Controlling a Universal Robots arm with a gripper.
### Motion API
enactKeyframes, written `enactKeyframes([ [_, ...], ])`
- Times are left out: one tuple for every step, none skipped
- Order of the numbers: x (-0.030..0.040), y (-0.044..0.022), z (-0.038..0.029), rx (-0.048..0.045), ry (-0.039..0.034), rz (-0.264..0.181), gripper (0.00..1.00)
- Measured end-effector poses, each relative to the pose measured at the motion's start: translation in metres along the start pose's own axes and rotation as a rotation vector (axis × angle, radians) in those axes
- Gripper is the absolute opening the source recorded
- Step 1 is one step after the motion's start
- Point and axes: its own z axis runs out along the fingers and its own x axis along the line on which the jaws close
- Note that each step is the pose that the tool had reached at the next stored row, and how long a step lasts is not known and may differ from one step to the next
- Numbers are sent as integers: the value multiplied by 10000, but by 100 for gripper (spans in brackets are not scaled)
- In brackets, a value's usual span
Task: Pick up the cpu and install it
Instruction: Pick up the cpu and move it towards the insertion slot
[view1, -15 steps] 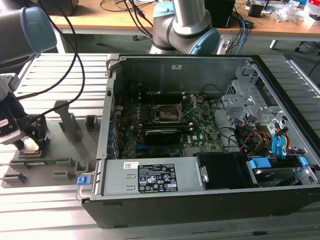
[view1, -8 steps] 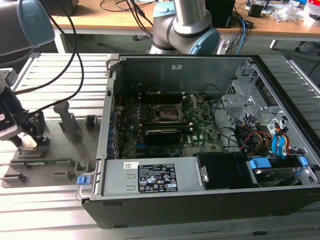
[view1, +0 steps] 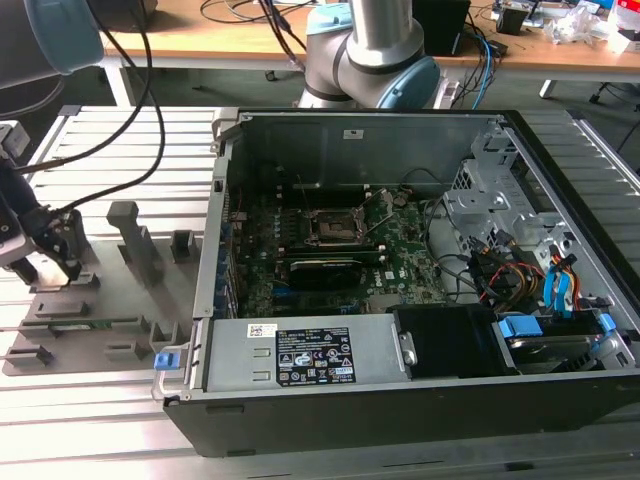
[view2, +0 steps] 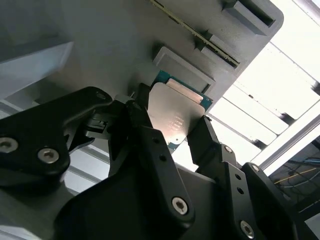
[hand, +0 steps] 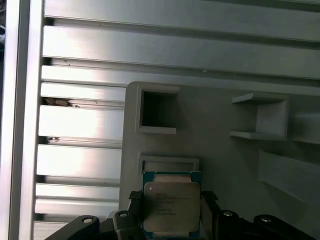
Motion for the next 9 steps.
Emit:
enactKeyframes([
  [-1,1,-11,0,0,0,55],
  [-2,3,-33,0,0,0,55],
  [-2,4,-50,1,1,0,55],
  [-4,5,-75,1,0,0,55],
  [-5,8,-104,1,1,0,55],
  [-6,9,-120,1,1,0,55],
  [-7,10,-136,0,0,0,55],
  [-8,11,-150,0,1,0,55],
  [-9,12,-166,0,0,0,55],
])
